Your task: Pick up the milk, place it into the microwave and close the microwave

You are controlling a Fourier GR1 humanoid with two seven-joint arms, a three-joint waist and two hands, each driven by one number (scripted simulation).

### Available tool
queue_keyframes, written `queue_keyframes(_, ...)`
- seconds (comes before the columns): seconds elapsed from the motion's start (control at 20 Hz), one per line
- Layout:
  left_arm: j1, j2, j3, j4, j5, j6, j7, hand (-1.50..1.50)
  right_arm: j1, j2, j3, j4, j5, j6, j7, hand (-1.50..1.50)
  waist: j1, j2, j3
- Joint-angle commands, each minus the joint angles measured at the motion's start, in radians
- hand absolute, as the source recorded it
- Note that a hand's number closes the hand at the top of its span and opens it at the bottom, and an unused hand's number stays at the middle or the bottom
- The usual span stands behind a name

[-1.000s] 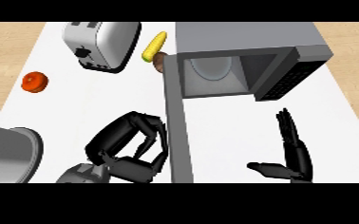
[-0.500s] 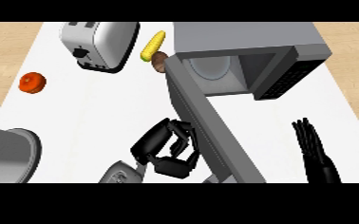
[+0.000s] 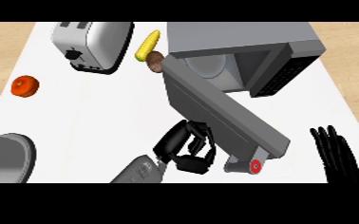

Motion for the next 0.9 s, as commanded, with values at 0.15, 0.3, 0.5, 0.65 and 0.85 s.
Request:
queue_keyframes(0.15, -0.13, -0.005, -0.152, 0.072, 0.221, 0.142, -0.05, 1.5, 0.039, -0.035, 0.006, -0.174, -0.085, 0.052, 0.123, -1.5, -0.026, 0.012, 0.0)
queue_keyframes(0.3, -0.127, -0.005, -0.198, 0.054, 0.298, 0.19, -0.069, 1.5, 0.046, -0.032, 0.05, -0.231, -0.096, 0.073, 0.157, -1.5, -0.052, 0.017, -0.002)
queue_keyframes(0.5, -0.167, -0.005, -0.194, 0.048, 0.374, 0.287, -0.092, 1.5, 0.038, -0.068, 0.026, -0.286, -0.103, 0.07, 0.198, -1.5, -0.082, 0.023, -0.004)
queue_keyframes(0.65, -0.209, -0.005, -0.181, 0.044, 0.433, 0.378, -0.094, 1.5, 0.037, -0.089, 0.024, -0.313, -0.108, 0.081, 0.224, -1.5, -0.087, 0.021, -0.002)
queue_keyframes(0.85, -0.252, -0.005, -0.174, 0.067, 0.496, 0.477, -0.095, 1.5, 0.023, -0.118, -0.006, -0.348, -0.124, 0.08, 0.251, -1.5, -0.11, 0.028, -0.002)
